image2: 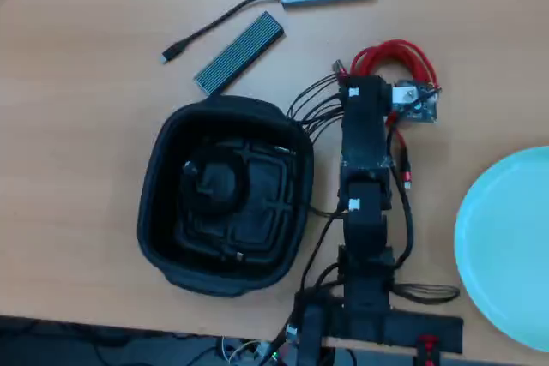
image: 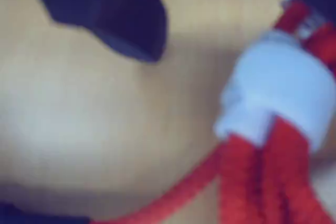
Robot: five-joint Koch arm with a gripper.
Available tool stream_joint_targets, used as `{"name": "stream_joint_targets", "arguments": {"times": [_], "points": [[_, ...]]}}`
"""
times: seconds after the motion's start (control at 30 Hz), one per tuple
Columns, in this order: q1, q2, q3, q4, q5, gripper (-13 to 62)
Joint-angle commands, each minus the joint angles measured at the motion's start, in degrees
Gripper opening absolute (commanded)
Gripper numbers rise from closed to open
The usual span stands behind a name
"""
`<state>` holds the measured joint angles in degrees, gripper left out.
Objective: Put a black charging cable in a black bowl and put a red charging cable in a green bowl
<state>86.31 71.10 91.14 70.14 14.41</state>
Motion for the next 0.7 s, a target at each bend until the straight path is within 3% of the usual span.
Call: {"name": "stream_joint_targets", "arguments": {"times": [0.0,0.5,0.57,0.67], "points": [[2.81,-0.26,-2.81,0.35,-0.44,56.7],[2.72,-5.01,-2.29,4.57,-11.69,55.9],[2.29,-4.92,-1.14,5.19,-11.07,51.9],[1.41,-4.75,0.97,5.01,-9.40,35.2]]}}
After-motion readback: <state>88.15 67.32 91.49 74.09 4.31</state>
